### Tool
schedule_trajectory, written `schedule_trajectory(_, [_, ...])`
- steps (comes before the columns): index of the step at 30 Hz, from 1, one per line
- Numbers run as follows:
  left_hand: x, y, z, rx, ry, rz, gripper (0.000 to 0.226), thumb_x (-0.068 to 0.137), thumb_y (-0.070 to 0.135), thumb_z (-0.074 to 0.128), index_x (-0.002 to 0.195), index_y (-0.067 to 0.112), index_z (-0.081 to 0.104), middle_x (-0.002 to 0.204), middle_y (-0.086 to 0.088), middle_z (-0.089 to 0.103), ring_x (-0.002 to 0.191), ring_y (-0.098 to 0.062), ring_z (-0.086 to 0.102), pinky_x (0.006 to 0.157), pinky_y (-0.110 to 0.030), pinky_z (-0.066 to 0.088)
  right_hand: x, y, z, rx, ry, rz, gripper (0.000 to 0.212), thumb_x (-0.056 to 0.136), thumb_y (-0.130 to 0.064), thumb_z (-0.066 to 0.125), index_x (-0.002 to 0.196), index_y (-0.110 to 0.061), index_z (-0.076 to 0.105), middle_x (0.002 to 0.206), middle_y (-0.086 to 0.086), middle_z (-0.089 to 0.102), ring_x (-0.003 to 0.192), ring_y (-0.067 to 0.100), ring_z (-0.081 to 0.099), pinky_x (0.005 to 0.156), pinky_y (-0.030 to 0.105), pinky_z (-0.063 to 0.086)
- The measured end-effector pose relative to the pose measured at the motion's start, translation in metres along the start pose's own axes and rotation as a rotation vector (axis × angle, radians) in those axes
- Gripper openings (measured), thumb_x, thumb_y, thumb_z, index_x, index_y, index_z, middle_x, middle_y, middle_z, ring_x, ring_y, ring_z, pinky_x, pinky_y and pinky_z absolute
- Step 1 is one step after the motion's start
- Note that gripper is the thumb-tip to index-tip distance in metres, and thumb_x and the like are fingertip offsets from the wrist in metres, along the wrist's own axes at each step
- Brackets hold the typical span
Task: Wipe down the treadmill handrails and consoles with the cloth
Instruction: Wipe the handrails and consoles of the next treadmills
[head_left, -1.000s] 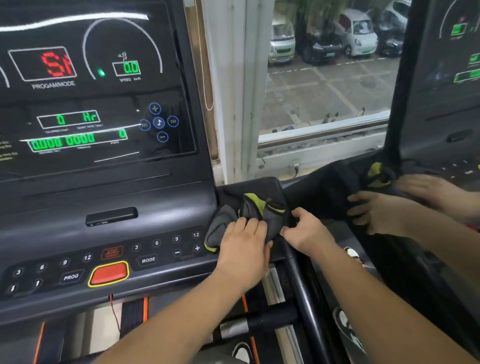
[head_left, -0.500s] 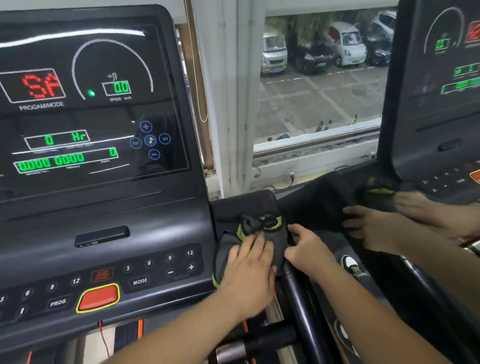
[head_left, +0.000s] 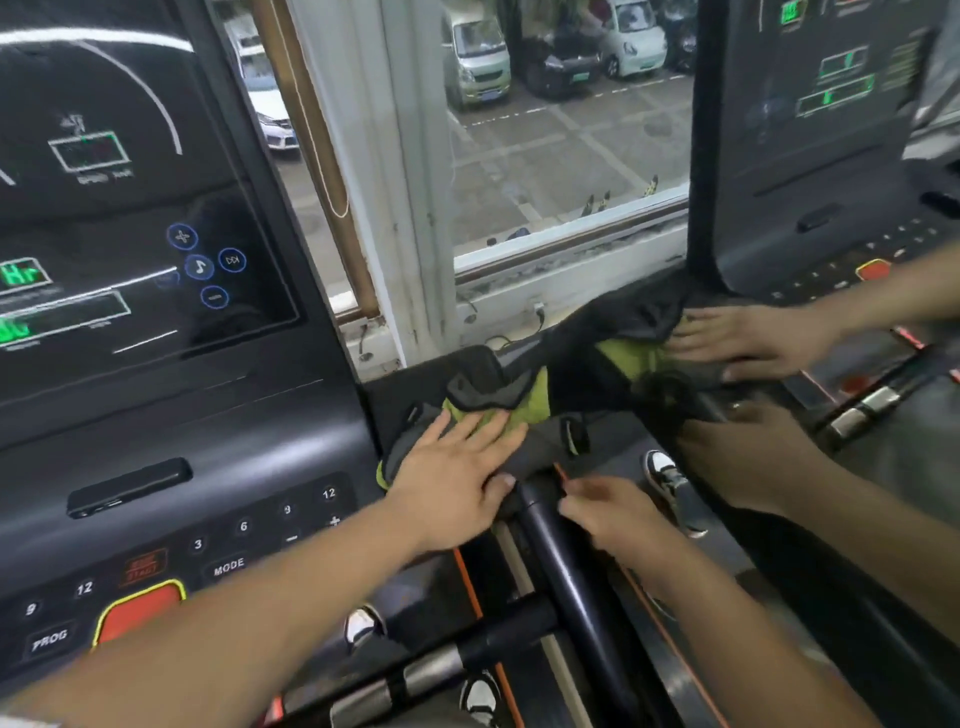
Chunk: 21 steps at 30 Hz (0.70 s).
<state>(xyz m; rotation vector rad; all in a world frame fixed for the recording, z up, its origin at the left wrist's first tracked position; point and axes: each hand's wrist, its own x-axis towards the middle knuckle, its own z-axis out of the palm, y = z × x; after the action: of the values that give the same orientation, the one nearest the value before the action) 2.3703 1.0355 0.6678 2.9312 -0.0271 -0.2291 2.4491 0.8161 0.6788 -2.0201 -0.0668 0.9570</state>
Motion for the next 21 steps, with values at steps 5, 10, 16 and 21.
schedule_trajectory(5, [0.069, -0.020, -0.019, -0.031, -0.032, -0.201, 0.061, 0.105, 0.056, 0.024, 0.162, 0.037, 0.011, 0.172, 0.007, -0.001, 0.158, -0.018, -0.005, 0.127, -0.049, -0.005, -0.005, 0.009, 0.009, -0.308, -0.114, -0.094, 0.089, 0.055, -0.059, 0.087, 0.133, -0.025, 0.062, 0.125, -0.011, 0.071, 0.115, 0.009, 0.067, 0.105, 0.036, 0.052])
schedule_trajectory(10, [0.009, 0.046, 0.012, -0.077, 0.102, -0.081, 0.062, 0.103, 0.055, 0.022, 0.161, 0.033, 0.024, 0.171, 0.007, 0.010, 0.158, -0.018, 0.001, 0.128, -0.046, -0.003, -0.013, 0.010, 0.007, -0.362, -0.024, -0.143, 0.055, 0.065, -0.052, 0.087, 0.110, -0.035, 0.062, 0.107, -0.022, 0.064, 0.107, 0.006, 0.062, 0.097, 0.032, 0.053])
schedule_trajectory(16, [0.051, -0.020, -0.017, -0.014, -0.071, 0.156, 0.058, 0.104, 0.058, 0.027, 0.159, 0.039, 0.028, 0.169, 0.012, 0.017, 0.157, -0.009, 0.004, 0.127, -0.044, -0.004, -0.004, 0.020, 0.005, -0.209, -0.117, -0.148, 0.076, 0.058, -0.055, 0.091, 0.127, -0.035, 0.068, 0.111, -0.019, 0.076, 0.107, 0.000, 0.069, 0.102, 0.034, 0.054])
schedule_trajectory(21, [0.054, 0.025, 0.001, -0.050, 0.086, -0.156, 0.057, 0.103, 0.057, 0.024, 0.153, 0.036, 0.039, 0.167, 0.009, 0.026, 0.158, -0.016, 0.006, 0.126, -0.052, -0.001, -0.006, 0.021, 0.005, -0.169, -0.108, -0.153, 0.052, 0.067, -0.043, 0.093, 0.113, -0.047, 0.069, 0.105, -0.026, 0.075, 0.104, -0.007, 0.068, 0.103, 0.031, 0.052])
